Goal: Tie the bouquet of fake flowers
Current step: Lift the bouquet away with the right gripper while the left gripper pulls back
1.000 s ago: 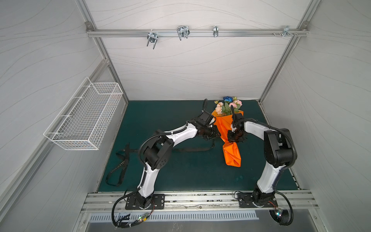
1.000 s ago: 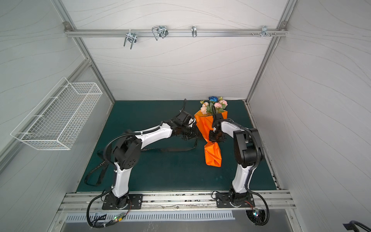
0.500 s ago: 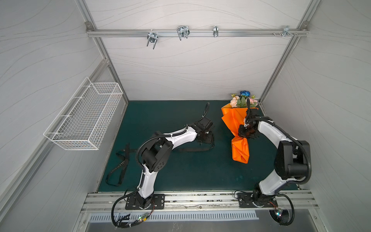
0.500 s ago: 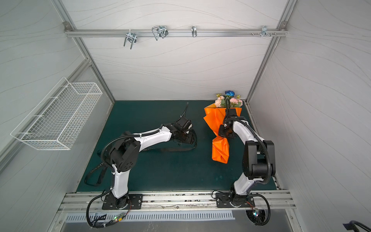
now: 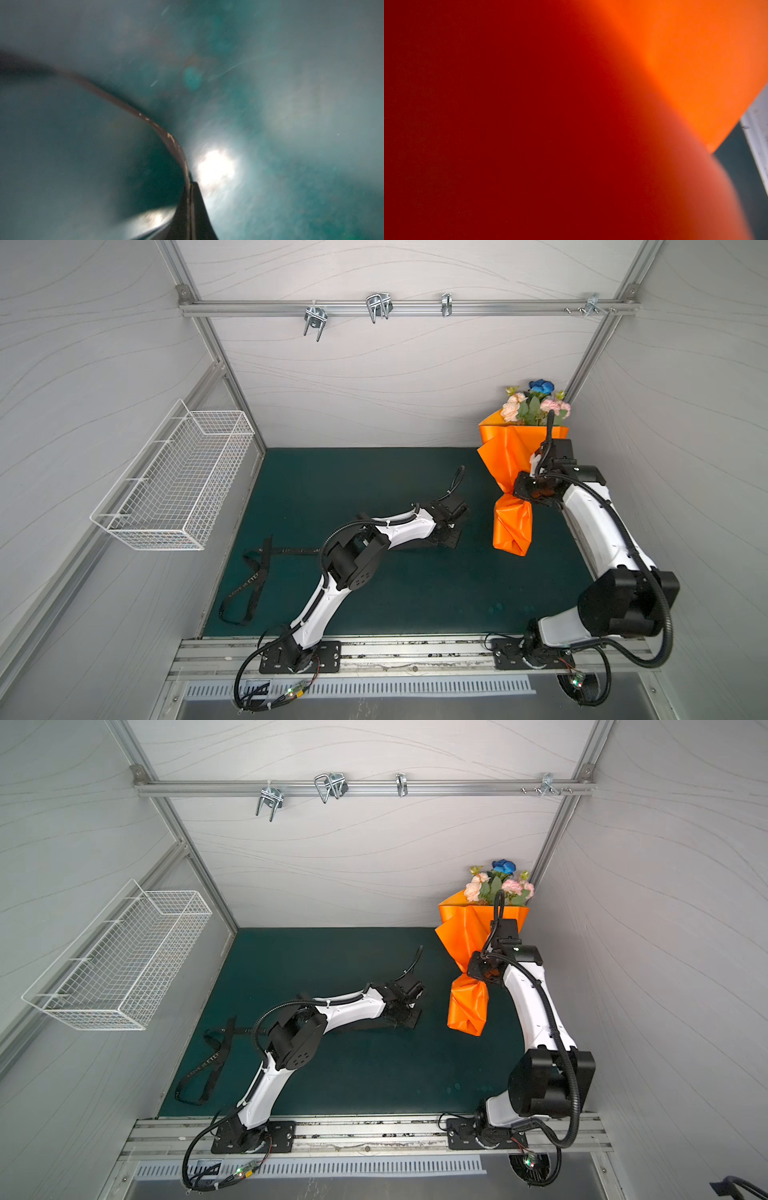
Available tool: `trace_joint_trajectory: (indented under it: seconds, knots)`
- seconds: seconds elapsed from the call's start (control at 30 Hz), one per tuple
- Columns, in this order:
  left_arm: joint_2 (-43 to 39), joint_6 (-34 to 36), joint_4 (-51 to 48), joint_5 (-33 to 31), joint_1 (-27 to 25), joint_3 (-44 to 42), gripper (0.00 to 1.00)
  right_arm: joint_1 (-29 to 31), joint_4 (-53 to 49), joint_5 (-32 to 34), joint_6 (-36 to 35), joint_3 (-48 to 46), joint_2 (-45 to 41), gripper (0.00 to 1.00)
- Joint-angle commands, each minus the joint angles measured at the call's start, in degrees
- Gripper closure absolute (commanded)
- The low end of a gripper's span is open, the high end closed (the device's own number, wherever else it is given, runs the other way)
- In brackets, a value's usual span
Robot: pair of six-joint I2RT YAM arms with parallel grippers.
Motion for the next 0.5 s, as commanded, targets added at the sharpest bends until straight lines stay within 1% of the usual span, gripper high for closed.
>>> trace_joint_trajectory:
  seconds: [0.0,0.07,0.17,0.23,0.33,0.4,0.43,0.47]
  knots:
    - [3.88,-1.33,3.48,4.74,-1.94,7.58,1.0,-2.67,-3.53,-2.38,-0.96,7.21,-1.9,1.0]
    - [6.02,-3.08,6.25,7.63,-2.8,11.99,1.0,-3.76,-5.12,-3.44,-0.95,11.77,-1.01,1.0]
    - [10.01,-7.66,11.3,11.07,-3.71,19.41,1.0,-4.96,-7.49,-4.53,-1.05,17.85,0.59,1.0]
    - [13.58,-10.75,14.43,13.48,-4.51,25.8,1.0,-6.01,-8.46,-6.13,-0.75,21.11,1.34,1.0]
    - [19.17,-14.49,16.73,16.78,-6.14,36.3,1.0,-7.3,-9.7,-8.13,-0.69,24.76,2.16,1.0]
    - [21.77,-17.05,19.98,19.1,-7.15,40.5,1.0,-7.66,-10.28,-8.93,-0.77,26.15,2.41,1.0]
    - [22.59,-18.74,22.35,20.56,-7.44,41.49,0.91,-7.76,-10.46,-9.11,-0.75,26.62,2.44,1.0]
    - [23.14,-20.32,23.85,21.63,-7.47,41.68,0.7,-7.85,-10.61,-9.26,-0.87,26.82,2.38,1.0]
